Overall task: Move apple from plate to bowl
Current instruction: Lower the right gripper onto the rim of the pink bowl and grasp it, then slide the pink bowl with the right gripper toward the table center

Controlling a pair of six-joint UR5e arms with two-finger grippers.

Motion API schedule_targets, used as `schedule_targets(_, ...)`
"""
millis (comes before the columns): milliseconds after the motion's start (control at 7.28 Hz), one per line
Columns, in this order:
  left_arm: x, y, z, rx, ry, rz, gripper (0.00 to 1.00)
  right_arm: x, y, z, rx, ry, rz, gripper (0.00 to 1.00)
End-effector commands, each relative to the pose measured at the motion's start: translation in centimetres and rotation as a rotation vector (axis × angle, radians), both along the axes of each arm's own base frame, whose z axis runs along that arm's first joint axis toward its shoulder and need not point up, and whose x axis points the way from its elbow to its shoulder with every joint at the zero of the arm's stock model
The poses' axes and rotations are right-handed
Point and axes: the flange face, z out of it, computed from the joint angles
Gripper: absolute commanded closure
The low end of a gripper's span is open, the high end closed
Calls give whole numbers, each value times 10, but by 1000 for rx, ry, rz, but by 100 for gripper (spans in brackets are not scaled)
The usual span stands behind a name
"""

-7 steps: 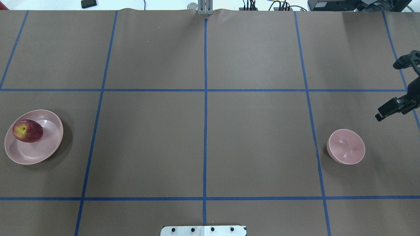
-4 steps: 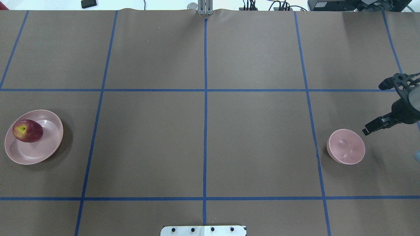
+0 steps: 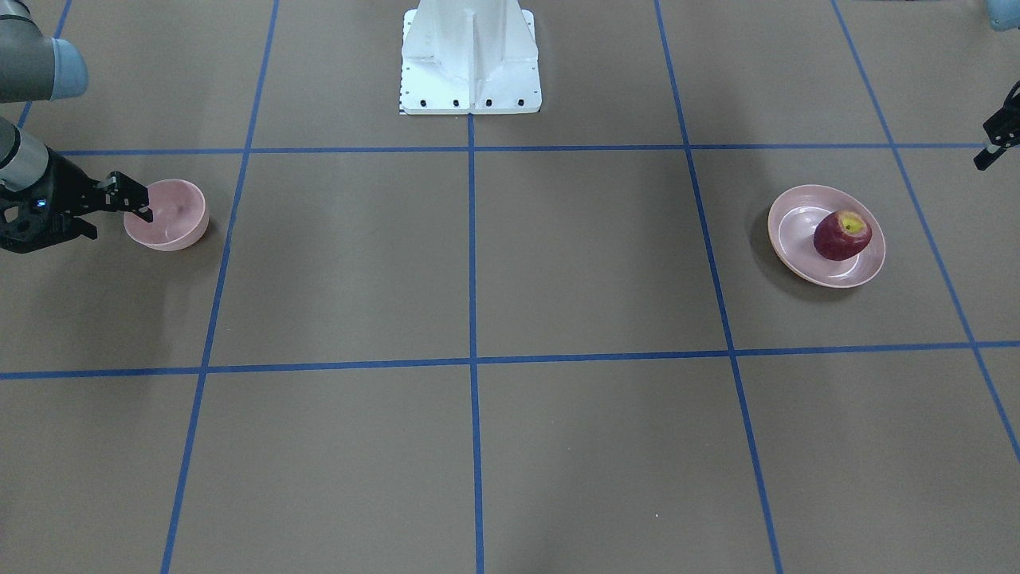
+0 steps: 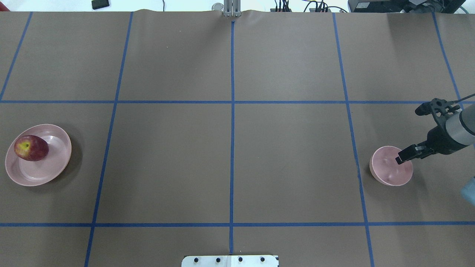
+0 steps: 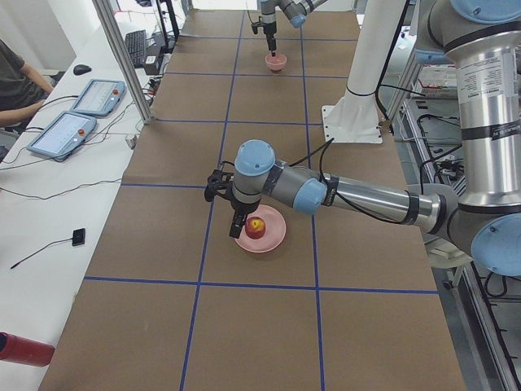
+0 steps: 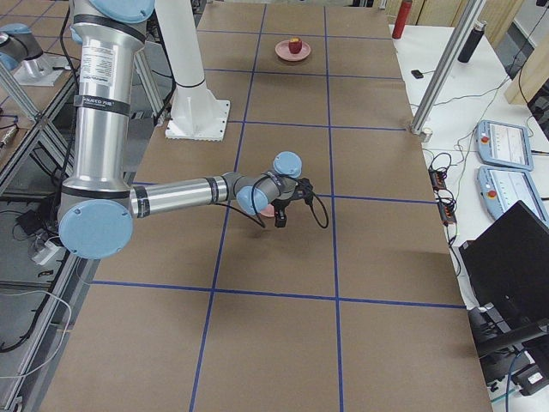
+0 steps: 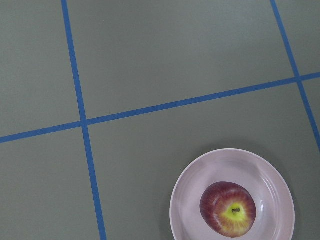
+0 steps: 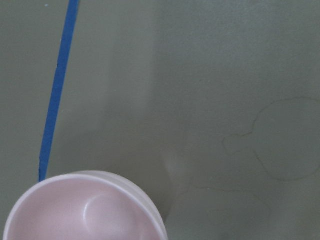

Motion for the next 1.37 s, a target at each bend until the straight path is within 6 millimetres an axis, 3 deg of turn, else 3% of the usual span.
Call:
schedule_targets(0, -1, 0, -1, 3, 1, -2, 2, -4, 5, 3, -17, 5, -2, 91)
schedule_targets(137, 0, 0, -1, 3, -1, -1, 2, -5, 5, 2, -37, 5, 11, 100)
schedule_targets(412, 0, -1, -2, 4, 0, 0, 2, -5, 5, 2, -42, 4, 13, 100)
schedule_targets(687, 0, -1, -3, 8, 0, 0, 2, -2, -7, -43, -85, -60, 33, 100)
schedule_targets(824, 1, -1, -3, 6, 0, 2, 2, -20, -41, -86, -106, -64, 77, 100)
schedule_targets(1099, 3, -2, -12, 19, 6, 0, 2, -77, -126, -217, -179, 41, 174, 100)
schedule_targets(1237, 4, -1, -10, 13, 5, 3, 2, -107, -158, -250, -296, 73, 251, 100)
